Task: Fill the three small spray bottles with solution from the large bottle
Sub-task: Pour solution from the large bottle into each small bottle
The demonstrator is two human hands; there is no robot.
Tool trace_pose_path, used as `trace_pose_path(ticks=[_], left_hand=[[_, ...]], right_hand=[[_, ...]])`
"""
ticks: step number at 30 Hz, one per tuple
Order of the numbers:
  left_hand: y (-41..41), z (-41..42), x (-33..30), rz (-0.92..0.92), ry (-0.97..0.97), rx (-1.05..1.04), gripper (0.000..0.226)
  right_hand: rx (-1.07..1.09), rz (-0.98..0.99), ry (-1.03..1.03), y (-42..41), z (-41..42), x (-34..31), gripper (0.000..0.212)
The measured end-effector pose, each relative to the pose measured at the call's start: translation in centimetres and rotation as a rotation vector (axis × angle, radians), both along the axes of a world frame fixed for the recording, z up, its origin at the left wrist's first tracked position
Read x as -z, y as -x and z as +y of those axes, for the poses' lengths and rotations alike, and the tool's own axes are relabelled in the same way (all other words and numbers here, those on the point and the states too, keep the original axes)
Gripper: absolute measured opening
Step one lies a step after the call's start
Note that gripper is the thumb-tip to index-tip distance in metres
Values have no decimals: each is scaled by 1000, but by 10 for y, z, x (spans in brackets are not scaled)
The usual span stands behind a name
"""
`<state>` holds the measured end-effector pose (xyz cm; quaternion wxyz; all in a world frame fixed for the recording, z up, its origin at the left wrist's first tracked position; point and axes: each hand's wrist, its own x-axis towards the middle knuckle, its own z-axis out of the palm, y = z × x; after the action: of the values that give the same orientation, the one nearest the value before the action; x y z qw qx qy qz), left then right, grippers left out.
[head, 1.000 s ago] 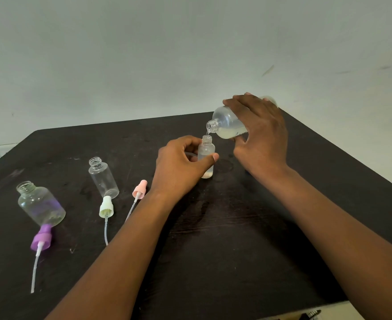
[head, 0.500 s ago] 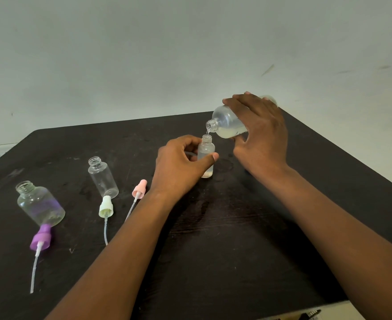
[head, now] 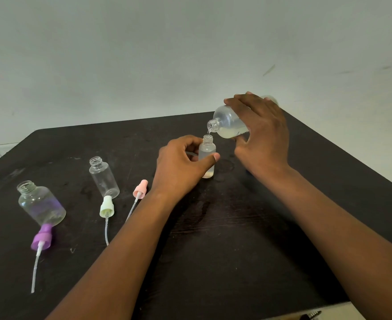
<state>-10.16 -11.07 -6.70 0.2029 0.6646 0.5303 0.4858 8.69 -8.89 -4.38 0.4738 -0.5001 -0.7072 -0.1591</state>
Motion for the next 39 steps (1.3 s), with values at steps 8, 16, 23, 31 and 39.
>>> trace_pose_path(ticks=[8,16,23,31,39], left_hand=[[0,-1,-1,-7,2,9,23],[0,-1,-1,-5,-1,7,24],[0,-2,-1,7,-5,-7,28],[0,-2,-3,3,-2,-16,30],[0,-3,-3,-5,7,-10,30]], right_hand=[[-1,-4,-12,-1,0,0,75],[2,-8,-14,0,0,0,76],[5,-8,-11,0,0,0,76],[-4,-8,-13,0,1,0,77],[-10,-13,-20,-1,3,2,76]])
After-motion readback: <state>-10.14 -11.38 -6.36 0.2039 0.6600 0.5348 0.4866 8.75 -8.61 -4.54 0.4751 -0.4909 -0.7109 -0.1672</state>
